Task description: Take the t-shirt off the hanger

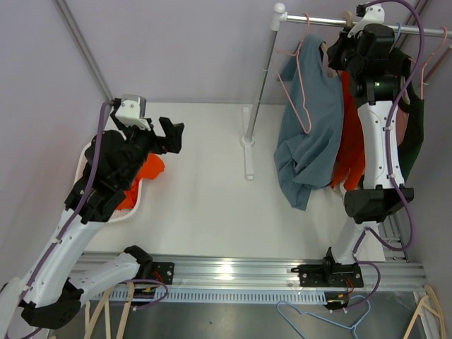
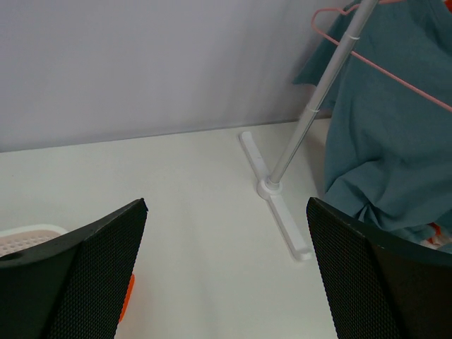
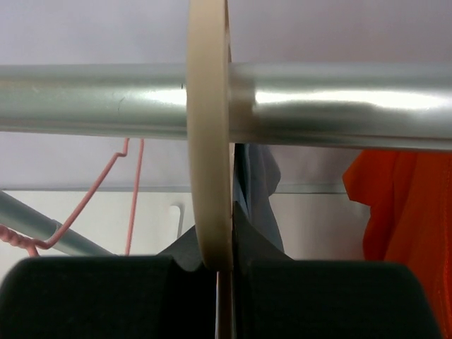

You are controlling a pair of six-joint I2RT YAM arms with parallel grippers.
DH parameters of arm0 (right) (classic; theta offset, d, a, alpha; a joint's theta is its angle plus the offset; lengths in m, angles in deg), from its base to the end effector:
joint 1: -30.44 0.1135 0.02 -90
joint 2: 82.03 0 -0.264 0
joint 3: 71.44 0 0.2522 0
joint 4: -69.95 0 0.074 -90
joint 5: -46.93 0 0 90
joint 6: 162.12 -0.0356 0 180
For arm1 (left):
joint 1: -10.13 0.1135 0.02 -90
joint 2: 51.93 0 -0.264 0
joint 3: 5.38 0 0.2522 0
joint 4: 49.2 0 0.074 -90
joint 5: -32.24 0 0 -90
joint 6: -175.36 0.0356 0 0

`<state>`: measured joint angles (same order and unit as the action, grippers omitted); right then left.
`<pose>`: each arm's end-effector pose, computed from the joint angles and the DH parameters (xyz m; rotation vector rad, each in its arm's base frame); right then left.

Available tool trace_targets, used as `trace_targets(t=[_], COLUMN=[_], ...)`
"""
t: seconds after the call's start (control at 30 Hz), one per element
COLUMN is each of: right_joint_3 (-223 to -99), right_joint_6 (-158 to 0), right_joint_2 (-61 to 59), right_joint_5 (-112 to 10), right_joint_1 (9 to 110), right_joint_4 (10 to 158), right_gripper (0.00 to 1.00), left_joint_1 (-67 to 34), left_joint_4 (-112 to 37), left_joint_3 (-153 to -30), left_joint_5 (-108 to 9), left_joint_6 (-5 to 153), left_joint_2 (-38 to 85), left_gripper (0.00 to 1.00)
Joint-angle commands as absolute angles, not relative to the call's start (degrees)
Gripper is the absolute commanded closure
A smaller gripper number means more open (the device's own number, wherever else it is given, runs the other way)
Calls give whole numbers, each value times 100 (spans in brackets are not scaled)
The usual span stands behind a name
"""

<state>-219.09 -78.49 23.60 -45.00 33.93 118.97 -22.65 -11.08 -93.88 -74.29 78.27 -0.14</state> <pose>0.3865 0.0248 0.5232 0.0173 1.6953 0.1573 0.1459 -0.0819 0.4690 0.1335 1.5975 -0.3113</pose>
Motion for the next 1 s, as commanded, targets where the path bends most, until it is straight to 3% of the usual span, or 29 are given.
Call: trace_targets(t=[0.0,0.4,0.63,0.83,0.97], right_joint_3=[-22098,-21643,-20625,-18491,-18671], right_joint_6=[-7819,-7546,-8396,-9389,-10899], right_joint_2=[1940,833,165,-951,-996], right_joint_5=[-4439,-3921,-1708,929,1450], right_joint_1=[3369,3536,4132,5196,5636], right_joint_4=[11534,11719,12448,12079,13237], right_gripper=[100,100,100,100,100], left_joint_1=[-2520,-4093,-4515,-6051,-7281], left_joint_4=[-1496,-2761,-3500,-4896,-5634], left_joint_3=[-9385,-9192,-8735,-8445,-8069], left_joint_5=[-7577,-8307,-7658,-7893,-8263], left_joint_6=[8087,9265,9335,10476,11566], left_joint_2=[-43,239,186,658,1170], left_gripper=[0,1,0,1,0])
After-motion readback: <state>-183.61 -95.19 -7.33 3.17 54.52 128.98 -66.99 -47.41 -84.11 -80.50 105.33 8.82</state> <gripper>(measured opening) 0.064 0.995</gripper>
